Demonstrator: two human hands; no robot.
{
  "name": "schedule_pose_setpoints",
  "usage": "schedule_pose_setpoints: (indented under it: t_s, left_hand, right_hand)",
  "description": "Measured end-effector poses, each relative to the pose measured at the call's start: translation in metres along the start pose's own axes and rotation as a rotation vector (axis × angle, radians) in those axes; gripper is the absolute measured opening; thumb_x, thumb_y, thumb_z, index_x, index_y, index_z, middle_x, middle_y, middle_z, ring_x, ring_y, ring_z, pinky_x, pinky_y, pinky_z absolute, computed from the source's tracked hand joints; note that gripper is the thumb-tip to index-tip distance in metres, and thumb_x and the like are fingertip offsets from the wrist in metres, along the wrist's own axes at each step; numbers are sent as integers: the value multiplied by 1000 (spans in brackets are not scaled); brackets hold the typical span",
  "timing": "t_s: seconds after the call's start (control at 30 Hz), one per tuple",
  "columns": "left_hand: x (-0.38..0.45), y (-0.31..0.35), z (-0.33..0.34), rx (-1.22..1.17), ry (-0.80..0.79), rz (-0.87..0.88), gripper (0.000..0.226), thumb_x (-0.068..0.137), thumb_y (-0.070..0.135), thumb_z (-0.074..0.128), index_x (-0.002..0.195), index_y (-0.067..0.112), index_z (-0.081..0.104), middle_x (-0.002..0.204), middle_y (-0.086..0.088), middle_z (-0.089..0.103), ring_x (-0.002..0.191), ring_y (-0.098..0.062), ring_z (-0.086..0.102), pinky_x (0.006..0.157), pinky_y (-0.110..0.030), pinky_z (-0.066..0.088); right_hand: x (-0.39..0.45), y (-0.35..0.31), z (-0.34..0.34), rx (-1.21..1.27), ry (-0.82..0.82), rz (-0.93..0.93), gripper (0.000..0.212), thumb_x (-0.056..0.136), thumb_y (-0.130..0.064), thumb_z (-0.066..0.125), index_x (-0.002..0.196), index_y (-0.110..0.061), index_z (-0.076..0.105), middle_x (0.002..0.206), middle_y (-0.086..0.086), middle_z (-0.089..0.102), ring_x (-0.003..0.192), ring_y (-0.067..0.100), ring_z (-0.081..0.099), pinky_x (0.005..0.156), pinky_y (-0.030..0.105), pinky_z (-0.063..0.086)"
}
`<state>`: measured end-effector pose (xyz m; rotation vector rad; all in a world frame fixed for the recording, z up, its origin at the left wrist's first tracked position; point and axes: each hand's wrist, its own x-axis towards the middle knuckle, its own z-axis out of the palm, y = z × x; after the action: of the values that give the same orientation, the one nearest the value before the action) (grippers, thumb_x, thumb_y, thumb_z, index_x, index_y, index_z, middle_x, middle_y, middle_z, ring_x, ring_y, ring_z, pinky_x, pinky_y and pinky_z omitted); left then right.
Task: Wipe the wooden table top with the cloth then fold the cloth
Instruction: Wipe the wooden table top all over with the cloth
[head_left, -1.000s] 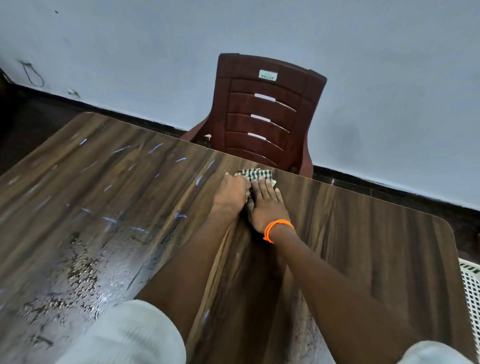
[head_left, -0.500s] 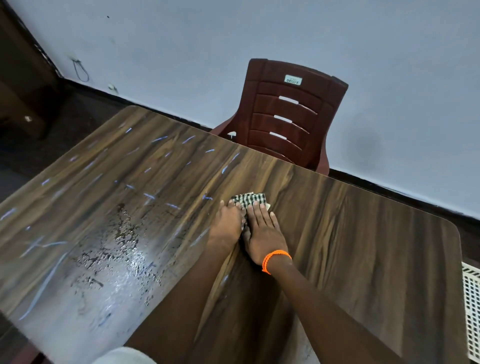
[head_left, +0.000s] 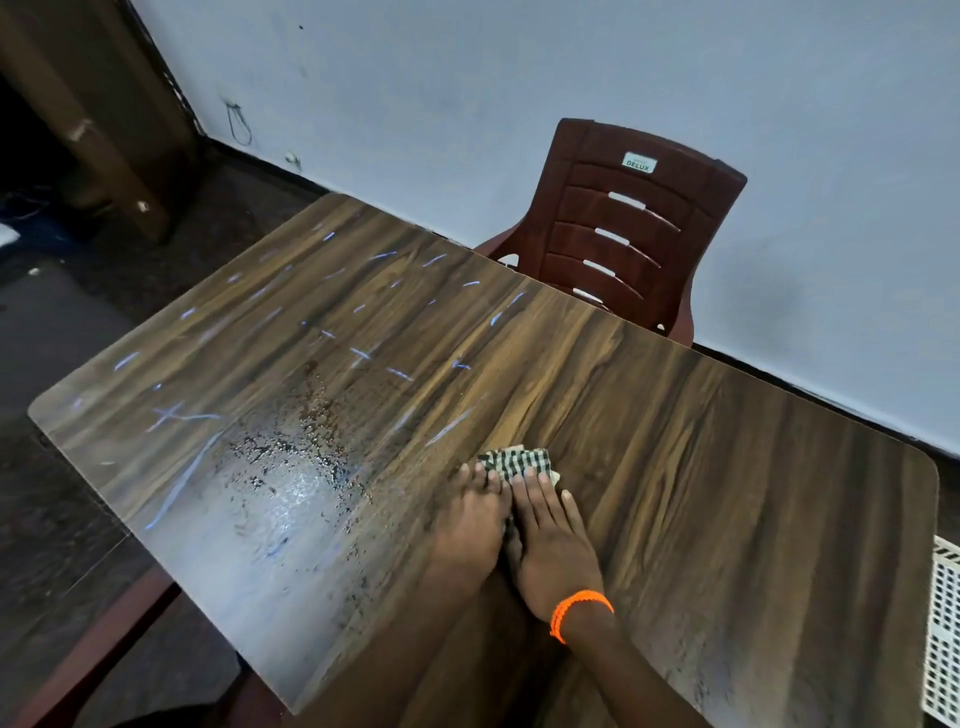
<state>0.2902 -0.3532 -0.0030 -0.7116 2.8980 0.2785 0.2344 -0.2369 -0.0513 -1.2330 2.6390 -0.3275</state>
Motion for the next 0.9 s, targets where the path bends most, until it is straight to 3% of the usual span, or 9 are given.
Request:
schedule_pose_setpoints:
  t_s: [0.03, 0.1, 0.13, 0.2, 0.4, 0.5, 0.6, 0.8, 0.9]
  left_hand:
    - [-3, 6, 2, -7, -25, 13, 54, 68, 39, 81, 117, 18, 71, 124, -3, 68, 125, -19, 59, 101, -33, 49]
    - [2, 13, 14, 48, 35, 93, 45, 91, 31, 58, 134, 17, 58, 139, -6, 57, 140, -22, 42, 121, -37, 25]
    - [8, 17, 19, 62, 43, 125, 44, 98, 25, 45, 141, 15, 49, 146, -9, 50, 144, -24, 33, 124, -39, 10]
    - [22, 21, 20, 50, 61, 135, 45, 102, 20, 34, 145, 12, 43, 151, -11, 43, 147, -25, 27, 125, -38, 2]
    - [51, 1, 10, -34, 77, -6, 38, 100, 23, 40, 136, 13, 50, 146, -11, 47, 146, -24, 29, 125, -37, 7]
    - [44, -21, 8, -144, 32, -146, 35, 97, 27, 49, 130, 18, 56, 143, -10, 52, 139, -24, 41, 121, -35, 23]
    - [20, -47, 12, -141, 54, -185, 35, 99, 26, 45, 132, 20, 54, 143, -9, 51, 140, -24, 39, 118, -37, 31]
    - [-50, -67, 20, -170, 49, -218, 41, 99, 26, 42, 140, 21, 44, 155, -8, 34, 150, -27, 16, 123, -37, 20]
    - [-82, -51, 18, -153, 97, -183, 45, 90, 34, 58, 133, 20, 58, 149, -7, 47, 146, -22, 31, 118, -35, 27]
  right_hand:
    - [-7, 6, 0, -9, 4, 14, 68, 93, -39, 36, 156, -21, 18, 163, -2, 13, 151, 14, 5, 120, 39, 6]
    - [-14, 19, -2, -43, 4, 43, 68, 94, -41, 36, 156, -22, 17, 163, -4, 11, 151, 11, 3, 120, 39, 5]
    - [-13, 25, -4, -58, -2, 58, 67, 95, -43, 35, 156, -23, 14, 163, -5, 7, 150, 9, -1, 121, 38, 3]
    - [-2, 33, -8, -79, -28, 92, 68, 97, -44, 31, 157, -25, 5, 164, -8, -1, 147, 5, -13, 122, 36, -4]
    - [46, 7, -13, -58, -89, 144, 69, 99, -38, 28, 156, -19, -6, 165, -2, -8, 150, 12, -14, 123, 36, -6]
    - [52, -14, -4, -51, -90, 90, 69, 99, -37, 28, 156, -18, -5, 165, -1, -8, 150, 14, -14, 123, 37, -6]
    - [46, -40, 8, -19, -87, 5, 69, 98, -38, 29, 156, -19, -3, 165, -2, -9, 150, 13, -15, 123, 37, -4]
    - [-3, -70, 27, -3, -96, -100, 69, 94, -38, 31, 157, -20, 8, 165, -2, 0, 151, 13, -8, 123, 40, 3]
    - [-36, -61, 27, -6, -107, -104, 71, 91, -39, 34, 157, -22, 13, 165, -3, 4, 152, 12, -3, 122, 41, 7]
